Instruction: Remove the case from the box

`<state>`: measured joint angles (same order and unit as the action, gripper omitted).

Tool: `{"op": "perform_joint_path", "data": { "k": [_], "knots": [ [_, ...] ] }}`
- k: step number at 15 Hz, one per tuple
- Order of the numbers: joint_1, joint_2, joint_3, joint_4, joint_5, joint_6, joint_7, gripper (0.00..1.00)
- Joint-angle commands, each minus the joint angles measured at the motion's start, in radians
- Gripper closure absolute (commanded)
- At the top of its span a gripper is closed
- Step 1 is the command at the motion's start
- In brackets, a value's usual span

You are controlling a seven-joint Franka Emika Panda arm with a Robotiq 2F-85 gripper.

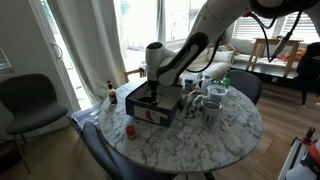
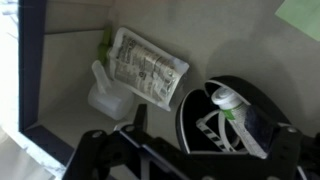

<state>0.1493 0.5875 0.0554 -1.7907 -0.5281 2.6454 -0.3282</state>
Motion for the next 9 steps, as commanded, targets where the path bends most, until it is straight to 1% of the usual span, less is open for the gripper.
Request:
{"op": "perform_joint_path", "data": {
  "k": [1, 2, 3, 4, 5, 6, 7, 8, 9],
  "knots": [
    [-0.028, 0.090, 0.055, 0.082, 0.095, -0.015, -0.089, 0.00],
    [-0.026, 0.107, 0.061, 0.102, 0.112, -0.022, -0.096, 0.00],
    [-0.020, 0.128, 0.064, 0.131, 0.127, -0.028, -0.093, 0.04],
    [-0.020, 0.144, 0.069, 0.160, 0.142, -0.034, -0.095, 0.18],
    [-0.021, 0.158, 0.074, 0.189, 0.159, -0.040, -0.094, 0.28],
    [-0.022, 0.168, 0.077, 0.212, 0.170, -0.044, -0.094, 0.30],
    [-0.022, 0.177, 0.076, 0.238, 0.179, -0.053, -0.093, 0.37],
    [-0.020, 0.186, 0.073, 0.261, 0.185, -0.060, -0.090, 0.47],
    [-0.018, 0.192, 0.067, 0.278, 0.188, -0.072, -0.086, 0.54]
  ]
}}
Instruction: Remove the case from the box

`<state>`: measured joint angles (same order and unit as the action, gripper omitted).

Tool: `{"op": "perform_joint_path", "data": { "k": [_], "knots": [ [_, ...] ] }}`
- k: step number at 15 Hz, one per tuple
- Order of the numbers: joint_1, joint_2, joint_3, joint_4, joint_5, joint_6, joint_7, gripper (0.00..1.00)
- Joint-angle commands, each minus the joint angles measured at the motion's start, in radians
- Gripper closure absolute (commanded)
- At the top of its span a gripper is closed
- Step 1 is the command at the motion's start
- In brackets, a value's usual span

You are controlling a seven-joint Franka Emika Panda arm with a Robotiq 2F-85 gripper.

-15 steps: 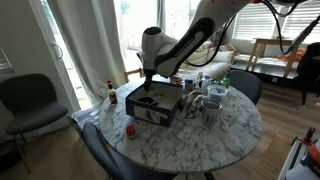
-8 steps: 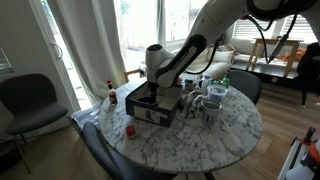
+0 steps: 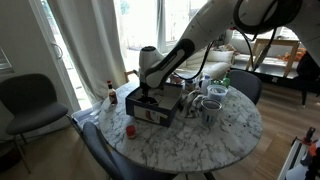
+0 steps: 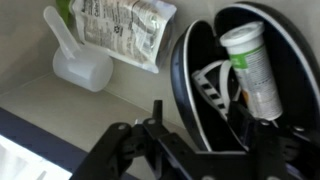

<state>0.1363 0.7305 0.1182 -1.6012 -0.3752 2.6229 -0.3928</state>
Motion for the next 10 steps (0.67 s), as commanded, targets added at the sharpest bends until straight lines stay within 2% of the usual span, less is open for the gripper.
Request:
{"op": "perform_joint_path", "data": {
  "k": [1, 6, 10],
  "knots": [
    [-0.004, 0.056, 0.001, 0.105, 0.038, -0.060, -0.020, 0.61],
    [-0.003, 0.076, -0.024, 0.126, 0.040, -0.110, 0.004, 0.99],
    [-0.047, 0.001, -0.001, 0.115, 0.109, -0.133, 0.015, 0.99]
  ]
}}
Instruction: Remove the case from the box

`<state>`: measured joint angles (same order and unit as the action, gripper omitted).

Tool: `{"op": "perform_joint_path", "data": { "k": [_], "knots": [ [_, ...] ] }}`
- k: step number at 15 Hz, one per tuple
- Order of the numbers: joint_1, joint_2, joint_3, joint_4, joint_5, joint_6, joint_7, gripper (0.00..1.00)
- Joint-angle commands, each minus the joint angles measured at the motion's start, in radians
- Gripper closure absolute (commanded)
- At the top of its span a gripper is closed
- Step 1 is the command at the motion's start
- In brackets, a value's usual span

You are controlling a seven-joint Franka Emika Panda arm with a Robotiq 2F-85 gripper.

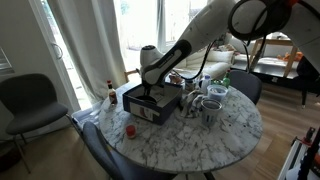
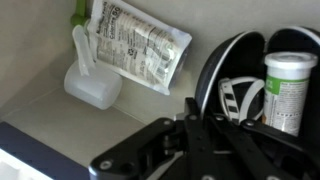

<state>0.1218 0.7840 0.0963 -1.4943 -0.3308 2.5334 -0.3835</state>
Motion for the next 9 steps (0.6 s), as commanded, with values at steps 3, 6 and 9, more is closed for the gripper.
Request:
{"op": "perform_joint_path", "data": {
  "k": [3, 6, 9],
  "knots": [
    [-0.042, -0.139, -0.009, -0.003, 0.084, -0.008, 0.058, 0.99],
    [-0.027, -0.239, -0.086, -0.026, 0.024, -0.016, 0.125, 0.99],
    [-0.014, -0.356, -0.173, -0.097, -0.079, -0.063, 0.168, 0.99]
  ]
}}
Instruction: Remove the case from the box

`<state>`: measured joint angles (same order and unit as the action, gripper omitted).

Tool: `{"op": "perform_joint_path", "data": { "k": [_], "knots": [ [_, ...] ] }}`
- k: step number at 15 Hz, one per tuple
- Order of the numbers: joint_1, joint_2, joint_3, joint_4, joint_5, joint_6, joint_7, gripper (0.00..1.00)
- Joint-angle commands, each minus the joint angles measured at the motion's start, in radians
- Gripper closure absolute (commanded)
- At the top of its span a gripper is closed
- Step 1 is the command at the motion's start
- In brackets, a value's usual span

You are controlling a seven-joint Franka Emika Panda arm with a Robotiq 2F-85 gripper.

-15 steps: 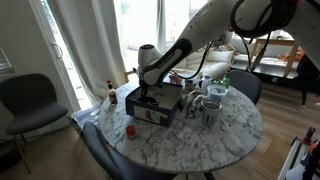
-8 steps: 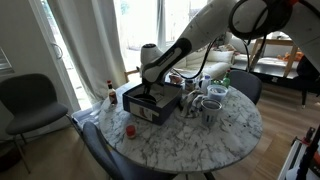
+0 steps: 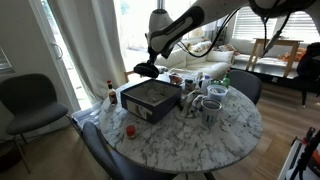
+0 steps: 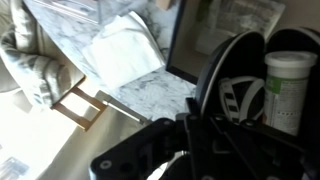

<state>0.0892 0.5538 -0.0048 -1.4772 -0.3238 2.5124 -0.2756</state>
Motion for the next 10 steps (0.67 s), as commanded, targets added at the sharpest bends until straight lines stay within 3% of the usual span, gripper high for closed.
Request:
{"op": "perform_joint_path", "data": {
  "k": [1, 4, 5, 10],
  "knots": [
    [0.023, -0.168, -0.101, -0.153, -0.132, -0.036, 0.095, 0.99],
    [-0.012, -0.270, -0.119, -0.252, -0.176, -0.028, 0.129, 0.99],
    [-0.018, -0.171, -0.098, -0.125, -0.152, -0.038, 0.099, 0.94],
    [-0.039, -0.244, -0.106, -0.201, -0.166, -0.054, 0.083, 0.99]
  ]
}}
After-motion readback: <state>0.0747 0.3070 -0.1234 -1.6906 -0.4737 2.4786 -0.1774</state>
